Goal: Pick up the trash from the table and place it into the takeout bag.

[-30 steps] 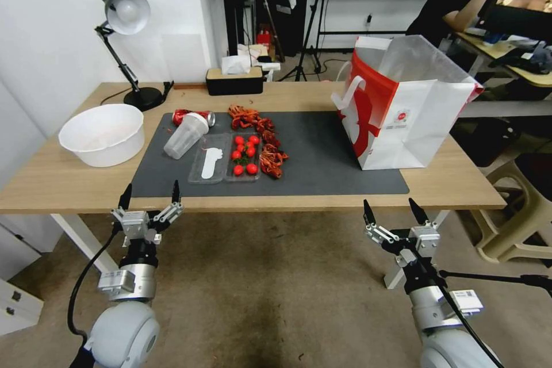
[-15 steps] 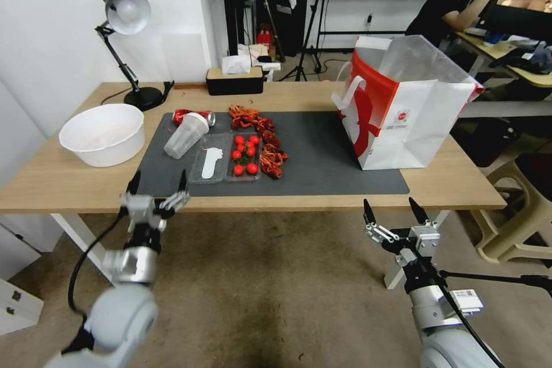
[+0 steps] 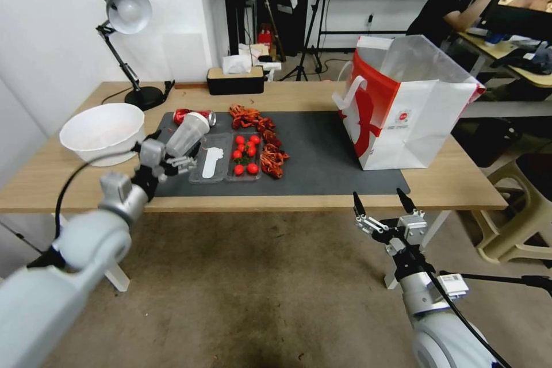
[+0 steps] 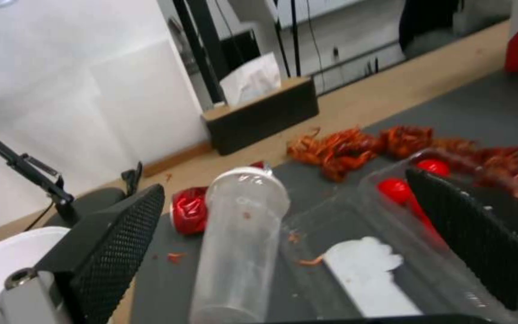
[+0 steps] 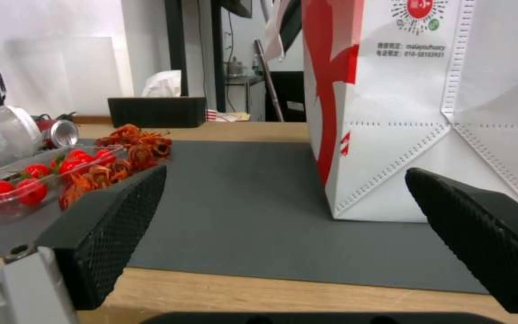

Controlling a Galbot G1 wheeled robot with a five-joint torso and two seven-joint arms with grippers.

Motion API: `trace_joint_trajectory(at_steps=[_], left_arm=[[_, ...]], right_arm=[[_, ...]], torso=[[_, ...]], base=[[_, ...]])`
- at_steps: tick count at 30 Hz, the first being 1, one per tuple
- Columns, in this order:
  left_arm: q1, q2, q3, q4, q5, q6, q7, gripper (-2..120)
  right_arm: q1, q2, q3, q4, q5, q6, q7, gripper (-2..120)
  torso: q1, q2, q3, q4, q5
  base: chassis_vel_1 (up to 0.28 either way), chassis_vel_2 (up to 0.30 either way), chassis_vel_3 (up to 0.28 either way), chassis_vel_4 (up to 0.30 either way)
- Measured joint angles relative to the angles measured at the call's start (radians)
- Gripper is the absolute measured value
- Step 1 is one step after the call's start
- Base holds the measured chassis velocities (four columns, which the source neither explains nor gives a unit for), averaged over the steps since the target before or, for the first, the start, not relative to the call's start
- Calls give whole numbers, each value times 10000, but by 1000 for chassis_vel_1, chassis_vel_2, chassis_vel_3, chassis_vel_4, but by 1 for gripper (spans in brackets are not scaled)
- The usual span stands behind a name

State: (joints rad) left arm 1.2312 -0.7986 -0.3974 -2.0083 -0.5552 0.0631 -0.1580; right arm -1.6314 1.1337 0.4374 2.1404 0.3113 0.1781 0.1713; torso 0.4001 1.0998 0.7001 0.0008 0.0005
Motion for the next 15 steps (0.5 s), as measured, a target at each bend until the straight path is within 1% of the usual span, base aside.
trace_joint_trajectory(at_steps=[1, 2, 3, 4, 5, 6, 7, 8, 9, 10, 11, 12, 13, 14, 15], left_arm=[[-147, 132, 23, 11, -81, 197, 62, 100], [-764, 562, 174, 160, -423, 852, 313, 100], [-764, 562, 174, 160, -423, 852, 313, 100], [-1155, 837, 242, 281, -646, 1289, 470, 100], [-1542, 1046, 352, 432, -838, 1688, 596, 100], [-2189, 1315, 629, 748, -1117, 2073, 796, 100], [-2189, 1315, 629, 748, -1117, 2073, 796, 100], [-2596, 1448, 801, 941, -1296, 2365, 976, 100], [-3270, 1642, 1184, 1302, -1603, 2917, 1246, 100], [-3751, 1755, 1525, 1606, -1723, 3094, 1355, 100], [-3751, 1755, 1525, 1606, -1723, 3094, 1355, 100], [-4275, 1847, 1908, 1962, -1787, 3212, 1483, 100], [-4913, 1895, 2436, 2382, -1851, 3348, 1657, 100], [-4913, 1895, 2436, 2382, -1851, 3348, 1657, 100], [-5538, 1904, 3002, 2791, -1865, 3585, 1856, 100]], right_arm=[[64, -37, -40, -40, 17, -12, 1, 100], [175, -131, -122, -117, 63, -21, 1, 100], [175, -131, -122, -117, 63, -21, 1, 100], [293, -211, -205, -181, 120, -36, 1, 100], [404, -293, -264, -227, 174, -53, 1, 100], [412, -330, -265, -235, 209, -55, 2, 100], [412, -330, -265, -235, 209, -55, 2, 100], [397, -344, -253, -235, 222, -55, 2, 100], [360, -352, -227, -234, 228, -56, 4, 100], [335, -350, -202, -228, 229, -56, 5, 100], [335, -350, -202, -228, 229, -56, 5, 100], [325, -344, -195, -223, 229, -54, 5, 100], [318, -329, -195, -224, 227, -52, 5, 100], [318, -329, -195, -224, 227, -52, 5, 100], [315, -314, -196, -223, 223, -49, 2, 100]], torso=[[0, 0, 0, 1, -1], [0, 0, 0, -6, -10], [0, 0, 0, -6, -10], [2, 0, 0, -17, -9], [1, -1, 0, -5, -4], [1, 0, 0, -5, -8], [1, 0, 0, -5, -8], [0, 0, 0, -7, -5], [1, 0, 0, -11, -5], [1, 0, 0, -12, -12], [1, 0, 0, -12, -12], [0, 0, 0, -10, -3], [0, 0, 0, -6, -4], [0, 0, 0, -6, -4], [1, 0, 0, -8, -8]], base=[[0, 0, 0, 0], [0, 0, 0, 0], [0, 0, 0, 0], [0, 0, 0, 0], [0, 0, 0, 0], [0, 0, 0, 0], [0, 0, 0, 0], [0, 0, 0, 0], [0, 0, 0, 0], [0, 0, 0, 0], [0, 0, 0, 0], [0, 0, 0, 0], [0, 0, 0, 0], [0, 0, 0, 0], [0, 0, 0, 0]])
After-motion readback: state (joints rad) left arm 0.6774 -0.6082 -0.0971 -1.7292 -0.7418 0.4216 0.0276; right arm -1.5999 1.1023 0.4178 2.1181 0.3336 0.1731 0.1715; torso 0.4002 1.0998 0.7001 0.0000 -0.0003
